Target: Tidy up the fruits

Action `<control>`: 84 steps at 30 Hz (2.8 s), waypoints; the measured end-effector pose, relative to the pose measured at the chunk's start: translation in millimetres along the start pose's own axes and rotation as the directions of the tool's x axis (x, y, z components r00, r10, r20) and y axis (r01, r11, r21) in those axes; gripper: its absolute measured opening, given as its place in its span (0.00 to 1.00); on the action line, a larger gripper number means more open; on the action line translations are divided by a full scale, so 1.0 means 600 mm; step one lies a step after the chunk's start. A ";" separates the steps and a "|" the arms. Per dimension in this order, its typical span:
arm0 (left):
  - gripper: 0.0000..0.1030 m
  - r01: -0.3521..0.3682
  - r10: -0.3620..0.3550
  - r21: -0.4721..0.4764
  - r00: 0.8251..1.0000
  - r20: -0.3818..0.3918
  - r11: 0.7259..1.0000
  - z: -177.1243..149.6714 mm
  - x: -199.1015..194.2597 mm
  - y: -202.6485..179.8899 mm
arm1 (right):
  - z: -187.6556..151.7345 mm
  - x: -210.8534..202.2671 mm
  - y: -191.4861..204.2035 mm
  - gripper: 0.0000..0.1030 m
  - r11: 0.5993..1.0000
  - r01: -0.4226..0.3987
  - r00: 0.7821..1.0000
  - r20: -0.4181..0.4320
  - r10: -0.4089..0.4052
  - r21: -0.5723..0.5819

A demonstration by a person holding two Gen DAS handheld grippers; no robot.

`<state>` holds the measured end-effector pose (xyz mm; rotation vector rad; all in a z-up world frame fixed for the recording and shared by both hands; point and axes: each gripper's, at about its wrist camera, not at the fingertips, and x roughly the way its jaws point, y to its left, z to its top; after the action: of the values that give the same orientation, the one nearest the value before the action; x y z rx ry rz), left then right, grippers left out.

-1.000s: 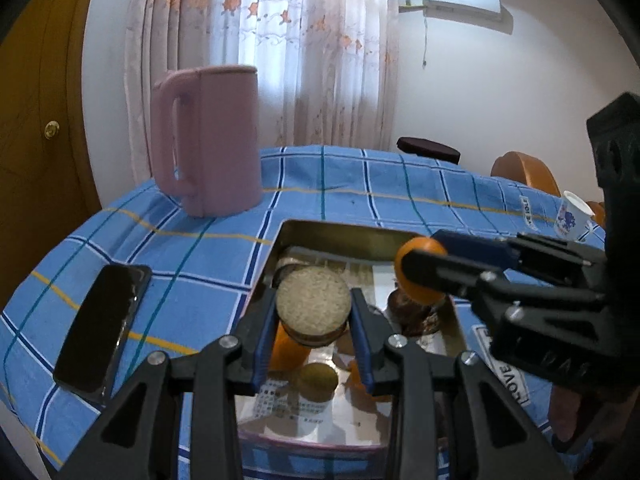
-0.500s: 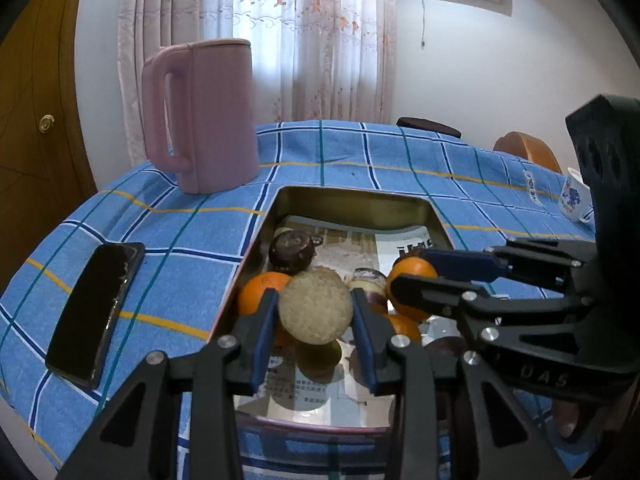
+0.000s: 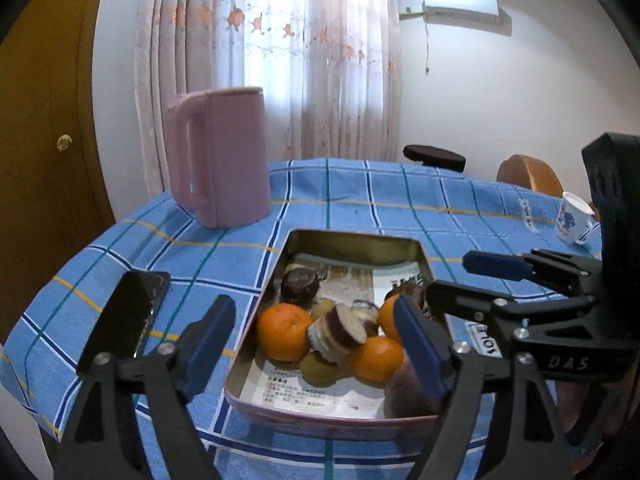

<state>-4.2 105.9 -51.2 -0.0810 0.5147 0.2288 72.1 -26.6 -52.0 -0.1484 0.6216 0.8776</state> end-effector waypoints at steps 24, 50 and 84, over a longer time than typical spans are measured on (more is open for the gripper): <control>0.96 0.031 -0.030 -0.007 0.998 0.059 1.000 0.015 -0.038 -0.025 | 0.001 -0.095 -0.017 0.69 0.983 0.181 0.976 0.118 -0.181 0.007; 0.97 0.029 -0.029 0.002 0.999 0.044 1.000 0.008 -0.033 -0.028 | -0.007 -0.098 -0.015 0.71 0.985 0.174 0.976 0.128 -0.175 0.020; 1.00 -0.019 0.019 -0.006 1.000 0.020 1.000 0.009 -0.022 -0.031 | -0.021 -0.115 -0.027 0.72 0.979 0.203 0.966 0.161 -0.203 0.016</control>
<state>-8.6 85.7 -39.6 -0.0792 0.4954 0.2492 45.7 -88.3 -25.4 -0.1368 0.4456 0.6839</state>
